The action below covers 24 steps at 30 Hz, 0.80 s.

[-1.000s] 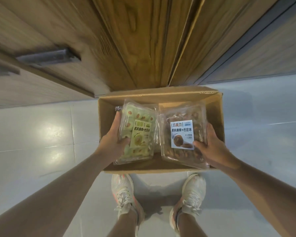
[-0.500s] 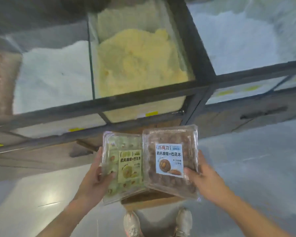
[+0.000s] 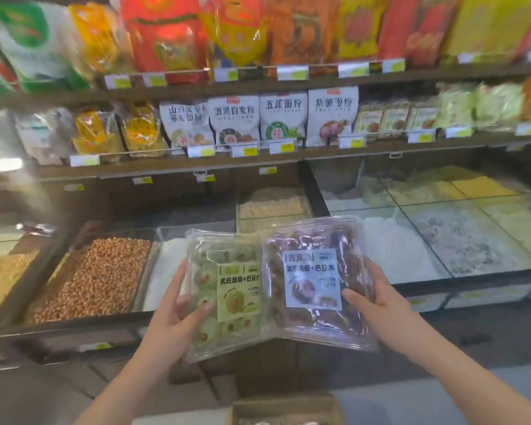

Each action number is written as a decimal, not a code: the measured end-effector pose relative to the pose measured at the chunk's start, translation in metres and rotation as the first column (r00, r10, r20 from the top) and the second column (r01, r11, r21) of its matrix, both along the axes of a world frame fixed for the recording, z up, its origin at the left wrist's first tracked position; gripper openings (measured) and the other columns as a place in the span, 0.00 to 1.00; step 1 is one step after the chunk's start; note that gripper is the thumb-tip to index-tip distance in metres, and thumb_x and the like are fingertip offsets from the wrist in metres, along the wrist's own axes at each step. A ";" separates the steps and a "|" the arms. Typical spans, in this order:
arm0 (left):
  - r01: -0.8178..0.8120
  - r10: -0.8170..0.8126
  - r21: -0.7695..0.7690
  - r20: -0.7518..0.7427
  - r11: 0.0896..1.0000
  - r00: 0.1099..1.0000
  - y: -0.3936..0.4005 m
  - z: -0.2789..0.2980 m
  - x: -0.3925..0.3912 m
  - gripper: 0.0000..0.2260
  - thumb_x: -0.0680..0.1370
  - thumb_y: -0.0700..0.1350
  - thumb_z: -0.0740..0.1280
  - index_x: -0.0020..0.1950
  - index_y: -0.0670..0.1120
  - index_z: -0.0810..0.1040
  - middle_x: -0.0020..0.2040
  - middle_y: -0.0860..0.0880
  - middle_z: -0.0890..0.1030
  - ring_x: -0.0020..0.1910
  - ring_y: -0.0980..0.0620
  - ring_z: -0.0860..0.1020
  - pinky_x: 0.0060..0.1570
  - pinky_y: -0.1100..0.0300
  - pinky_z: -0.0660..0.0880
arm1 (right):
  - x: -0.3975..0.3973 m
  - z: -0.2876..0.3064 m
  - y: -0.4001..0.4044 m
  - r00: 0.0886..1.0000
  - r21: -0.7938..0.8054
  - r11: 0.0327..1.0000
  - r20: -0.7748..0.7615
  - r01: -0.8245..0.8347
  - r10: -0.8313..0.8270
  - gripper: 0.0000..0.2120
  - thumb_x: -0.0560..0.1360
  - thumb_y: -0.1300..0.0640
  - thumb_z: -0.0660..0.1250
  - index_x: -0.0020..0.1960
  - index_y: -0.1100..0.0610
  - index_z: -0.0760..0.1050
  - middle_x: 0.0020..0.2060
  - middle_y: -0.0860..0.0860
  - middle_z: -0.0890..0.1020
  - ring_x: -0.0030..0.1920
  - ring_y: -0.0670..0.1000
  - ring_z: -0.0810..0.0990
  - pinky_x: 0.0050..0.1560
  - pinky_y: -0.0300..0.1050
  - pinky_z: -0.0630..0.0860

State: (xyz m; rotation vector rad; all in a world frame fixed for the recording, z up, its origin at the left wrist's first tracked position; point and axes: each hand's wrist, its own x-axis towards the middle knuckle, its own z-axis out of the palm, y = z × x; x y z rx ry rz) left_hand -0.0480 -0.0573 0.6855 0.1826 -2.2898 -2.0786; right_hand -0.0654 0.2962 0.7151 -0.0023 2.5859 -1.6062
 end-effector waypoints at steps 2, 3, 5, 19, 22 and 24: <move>-0.014 0.014 0.008 -0.054 1.000 0.998 0.003 0.033 -0.004 0.36 0.78 0.41 0.72 0.71 0.77 0.61 0.66 0.56 0.79 0.59 0.65 0.81 0.57 0.56 0.81 | -0.007 0.033 0.001 1.000 -0.008 1.000 -0.030 0.000 0.000 0.25 0.83 0.54 0.64 0.66 0.29 0.57 0.59 0.31 0.76 0.49 0.26 0.77 0.48 0.23 0.69; -0.022 0.023 0.022 -0.074 1.000 0.997 0.006 0.047 -0.005 0.36 0.79 0.41 0.71 0.72 0.75 0.61 0.64 0.56 0.79 0.55 0.65 0.82 0.54 0.57 0.82 | -0.008 0.050 0.003 0.999 -0.022 1.000 -0.036 -0.005 0.004 0.24 0.83 0.54 0.64 0.63 0.28 0.57 0.59 0.32 0.78 0.48 0.25 0.77 0.46 0.25 0.71; -0.018 0.025 0.066 -0.111 0.998 0.993 0.011 0.075 -0.007 0.35 0.79 0.39 0.70 0.75 0.71 0.61 0.62 0.53 0.81 0.48 0.61 0.85 0.53 0.48 0.83 | -0.011 0.081 0.011 0.999 -0.034 0.999 -0.043 0.000 -0.002 0.24 0.83 0.53 0.64 0.63 0.27 0.57 0.60 0.34 0.79 0.47 0.25 0.78 0.44 0.27 0.73; 0.064 -0.026 0.192 -0.196 0.979 0.980 0.067 0.167 -0.052 0.33 0.77 0.44 0.73 0.74 0.71 0.66 0.61 0.50 0.85 0.59 0.46 0.84 0.61 0.39 0.78 | -0.041 0.156 0.085 0.994 -0.211 0.976 -0.074 0.061 -0.078 0.33 0.81 0.51 0.66 0.78 0.34 0.52 0.59 0.30 0.74 0.47 0.28 0.76 0.63 0.48 0.71; 0.124 -0.083 0.198 -0.200 0.972 0.976 0.078 0.174 -0.063 0.43 0.59 0.61 0.84 0.70 0.75 0.69 0.63 0.50 0.85 0.62 0.45 0.83 0.64 0.36 0.75 | -0.040 0.161 0.100 0.995 -0.211 0.975 -0.062 0.068 -0.083 0.32 0.81 0.48 0.66 0.75 0.29 0.53 0.60 0.33 0.77 0.52 0.31 0.80 0.65 0.50 0.72; 0.145 -0.102 0.186 -0.224 0.972 0.969 0.085 0.176 -0.073 0.36 0.64 0.59 0.82 0.67 0.76 0.71 0.63 0.50 0.84 0.64 0.46 0.81 0.68 0.37 0.72 | -0.035 0.163 0.109 0.991 -0.210 0.971 -0.040 0.116 -0.127 0.31 0.80 0.45 0.67 0.74 0.26 0.53 0.63 0.39 0.80 0.61 0.40 0.80 0.69 0.56 0.70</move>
